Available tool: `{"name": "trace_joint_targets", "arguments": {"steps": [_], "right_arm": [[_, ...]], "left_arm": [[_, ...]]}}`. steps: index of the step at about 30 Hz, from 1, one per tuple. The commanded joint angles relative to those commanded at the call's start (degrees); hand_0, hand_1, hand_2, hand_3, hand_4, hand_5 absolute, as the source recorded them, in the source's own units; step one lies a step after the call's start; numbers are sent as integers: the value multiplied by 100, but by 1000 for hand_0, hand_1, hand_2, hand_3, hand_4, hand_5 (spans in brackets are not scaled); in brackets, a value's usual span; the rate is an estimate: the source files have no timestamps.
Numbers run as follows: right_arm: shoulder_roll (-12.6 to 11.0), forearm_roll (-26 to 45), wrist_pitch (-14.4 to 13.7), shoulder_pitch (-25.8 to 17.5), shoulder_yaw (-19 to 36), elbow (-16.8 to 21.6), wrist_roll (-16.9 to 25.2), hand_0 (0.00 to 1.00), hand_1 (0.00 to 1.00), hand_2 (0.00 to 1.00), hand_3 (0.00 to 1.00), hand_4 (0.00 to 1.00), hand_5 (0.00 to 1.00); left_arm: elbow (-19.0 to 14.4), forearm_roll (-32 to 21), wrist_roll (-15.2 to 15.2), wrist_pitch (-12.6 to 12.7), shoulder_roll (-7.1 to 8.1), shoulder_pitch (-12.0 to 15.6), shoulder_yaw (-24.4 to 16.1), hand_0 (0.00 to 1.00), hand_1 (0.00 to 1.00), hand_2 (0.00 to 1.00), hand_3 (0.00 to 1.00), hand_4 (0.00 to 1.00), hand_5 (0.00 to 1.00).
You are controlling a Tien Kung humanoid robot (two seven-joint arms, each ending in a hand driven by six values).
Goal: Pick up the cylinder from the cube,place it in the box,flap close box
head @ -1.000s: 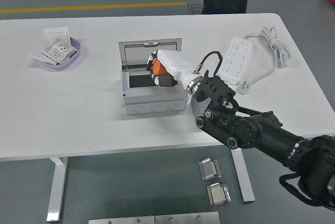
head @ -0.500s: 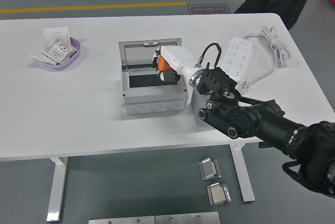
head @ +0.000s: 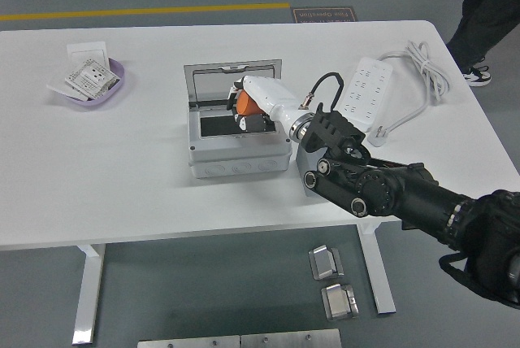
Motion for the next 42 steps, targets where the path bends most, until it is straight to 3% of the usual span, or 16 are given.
{"name": "trace_joint_targets", "arguments": {"steps": [8, 17, 32, 42], "right_arm": [[0, 730, -83, -1, -13, -14, 362, 2, 134, 372, 267, 2, 2], [0, 972, -136, 7, -94, -102, 456, 2, 134, 371, 267, 2, 2], [0, 495, -148, 109, -215, -279, 218, 2, 148, 373, 270, 2, 2], [0, 539, -66, 162, -380, -312, 115, 2, 149, 377, 280, 2, 2]], "left_arm": [[0, 60, -4, -4, 12, -10, -36, 733, 764, 742, 855, 879, 535], [0, 59, -13, -11, 12, -31, 11, 733, 765, 743, 856, 880, 539], [0, 71, -26, -22, -4, -80, 61, 734, 765, 743, 857, 882, 543], [0, 157, -20, -31, -5, -77, 14, 734, 765, 743, 857, 882, 542]]}}
